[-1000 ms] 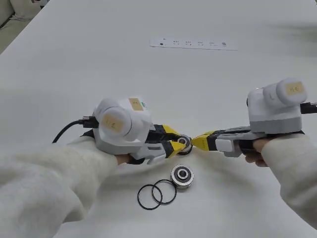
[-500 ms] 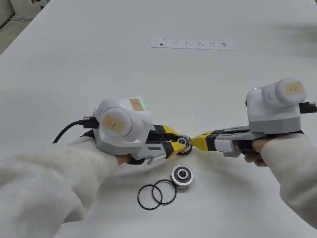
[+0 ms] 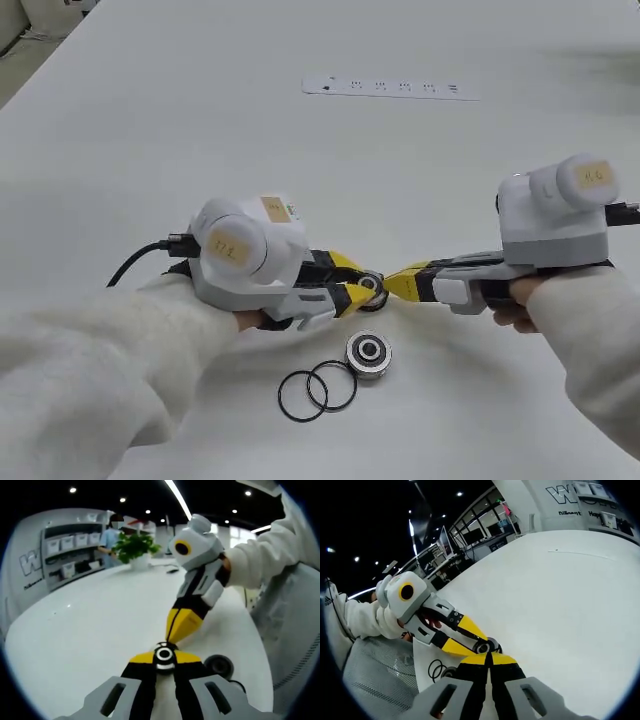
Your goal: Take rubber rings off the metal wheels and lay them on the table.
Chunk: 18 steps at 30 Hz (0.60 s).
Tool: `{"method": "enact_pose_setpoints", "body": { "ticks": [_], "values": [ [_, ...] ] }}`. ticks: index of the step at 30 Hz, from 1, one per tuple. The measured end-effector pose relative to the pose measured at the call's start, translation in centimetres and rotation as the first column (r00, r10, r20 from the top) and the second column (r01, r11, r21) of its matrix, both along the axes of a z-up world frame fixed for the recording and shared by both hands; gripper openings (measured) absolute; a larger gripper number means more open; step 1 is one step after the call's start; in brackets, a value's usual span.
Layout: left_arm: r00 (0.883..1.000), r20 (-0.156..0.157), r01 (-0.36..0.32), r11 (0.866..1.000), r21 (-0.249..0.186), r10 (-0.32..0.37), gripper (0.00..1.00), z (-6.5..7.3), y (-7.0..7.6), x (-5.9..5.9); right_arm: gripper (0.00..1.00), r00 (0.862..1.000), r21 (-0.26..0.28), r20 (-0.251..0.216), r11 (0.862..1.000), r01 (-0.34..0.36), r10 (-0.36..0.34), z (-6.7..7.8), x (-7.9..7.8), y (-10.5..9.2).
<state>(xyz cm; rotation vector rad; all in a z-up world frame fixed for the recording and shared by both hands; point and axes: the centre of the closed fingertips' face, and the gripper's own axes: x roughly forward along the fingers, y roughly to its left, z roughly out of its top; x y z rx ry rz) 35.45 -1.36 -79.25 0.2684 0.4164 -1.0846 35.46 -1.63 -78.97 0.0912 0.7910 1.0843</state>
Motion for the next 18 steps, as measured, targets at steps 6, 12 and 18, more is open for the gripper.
{"method": "enact_pose_setpoints", "body": {
  "ticks": [6,12,18],
  "values": [
    [1.0,0.0,0.0,1.0,0.0,0.0,0.13,0.02,-0.01,-0.01,0.0,1.0,0.001,0.002,1.0,-0.003,0.003,0.1,-0.07,0.05],
    [1.0,0.0,0.0,1.0,0.0,0.0,0.13,0.03,-0.04,-0.01,0.0,1.0,0.002,0.003,1.0,-0.006,0.006,0.14,-0.13,0.08],
    [1.0,0.0,0.0,1.0,0.0,0.0,0.13,0.03,-0.07,-0.01,0.0,1.0,0.004,0.003,1.0,-0.01,0.01,0.2,-0.18,0.09]
  ]
}}
